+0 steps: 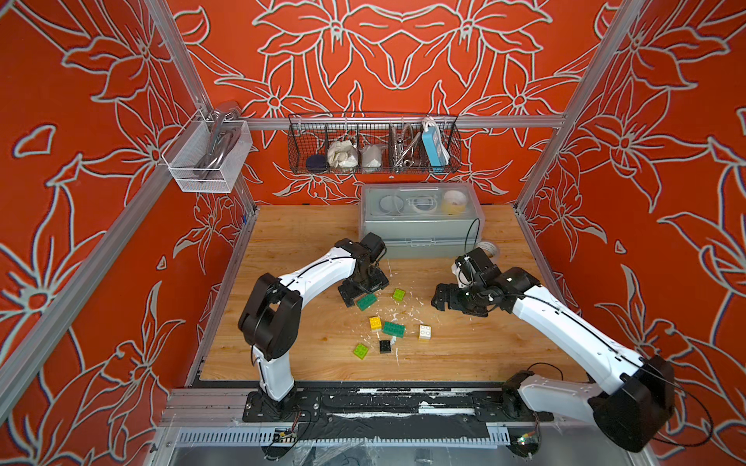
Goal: Assemble a giraffe with lego
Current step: Pick up the lego brick from the center of the board.
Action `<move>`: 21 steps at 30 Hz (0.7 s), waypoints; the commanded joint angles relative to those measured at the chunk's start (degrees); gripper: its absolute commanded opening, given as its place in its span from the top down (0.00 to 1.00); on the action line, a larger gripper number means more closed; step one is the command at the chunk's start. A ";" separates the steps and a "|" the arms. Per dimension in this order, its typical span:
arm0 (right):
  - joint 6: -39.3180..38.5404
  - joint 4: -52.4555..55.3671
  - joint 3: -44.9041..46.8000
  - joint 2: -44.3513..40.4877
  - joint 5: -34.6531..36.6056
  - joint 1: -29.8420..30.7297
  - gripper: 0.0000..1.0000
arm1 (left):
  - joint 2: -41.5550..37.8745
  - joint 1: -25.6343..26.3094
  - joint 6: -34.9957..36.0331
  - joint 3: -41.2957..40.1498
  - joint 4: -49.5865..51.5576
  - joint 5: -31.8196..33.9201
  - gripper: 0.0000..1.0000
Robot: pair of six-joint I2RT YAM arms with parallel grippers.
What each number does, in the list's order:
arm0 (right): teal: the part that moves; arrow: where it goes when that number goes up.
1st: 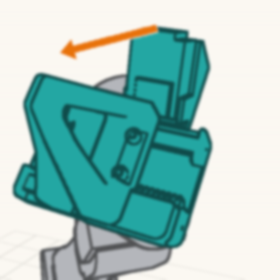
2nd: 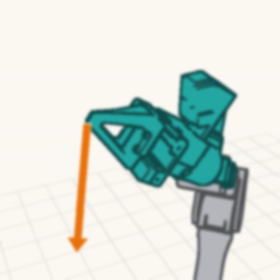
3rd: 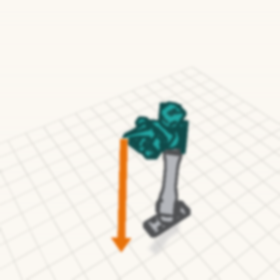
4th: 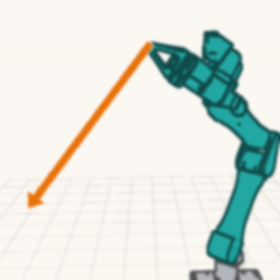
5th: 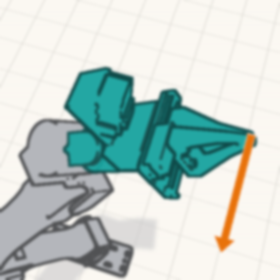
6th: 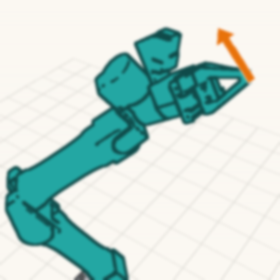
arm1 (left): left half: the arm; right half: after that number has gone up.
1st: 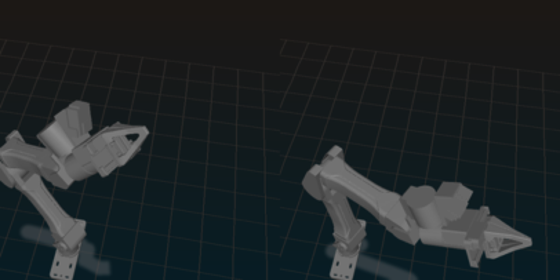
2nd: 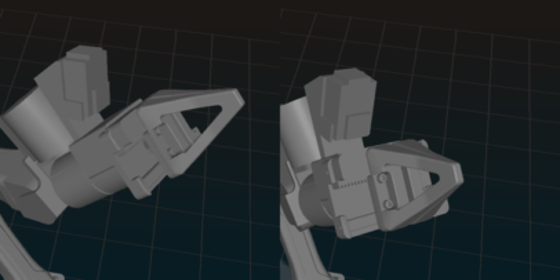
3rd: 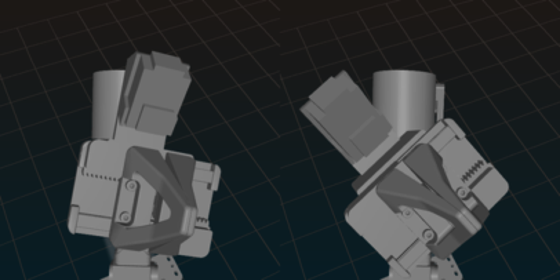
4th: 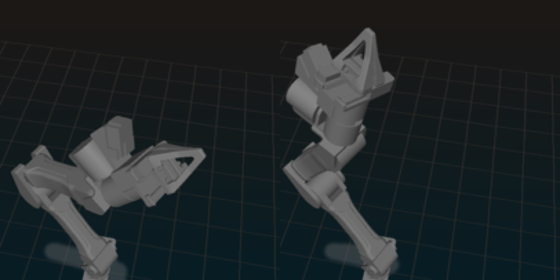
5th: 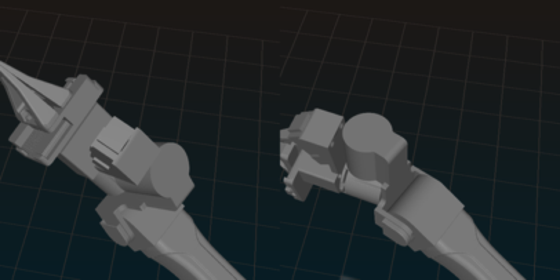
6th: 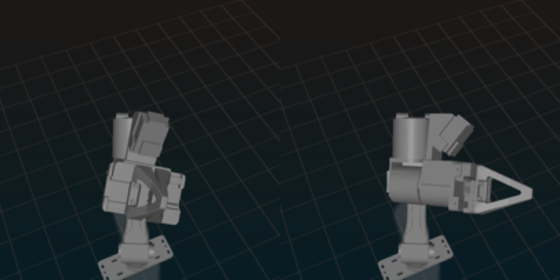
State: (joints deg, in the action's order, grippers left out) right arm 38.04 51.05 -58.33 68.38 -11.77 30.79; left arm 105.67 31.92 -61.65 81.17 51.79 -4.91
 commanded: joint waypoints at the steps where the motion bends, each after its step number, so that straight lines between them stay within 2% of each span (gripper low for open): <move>1: -4.23 1.22 0.37 -0.88 -2.82 -2.26 0.01 | 2.71 1.53 -4.88 3.12 2.76 2.50 0.00; 10: -11.52 2.67 -1.07 0.16 -7.63 -8.38 0.00 | 6.69 2.27 -7.18 3.91 3.54 4.64 0.00; 21: -11.67 1.14 -0.36 1.52 -10.26 -9.78 0.00 | 7.53 2.18 -6.12 2.79 2.87 5.00 0.00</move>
State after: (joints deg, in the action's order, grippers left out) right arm 27.44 52.01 -58.33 69.60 -20.97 21.26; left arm 111.96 34.15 -67.79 84.23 53.47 -1.13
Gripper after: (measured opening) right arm 0.995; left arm 0.996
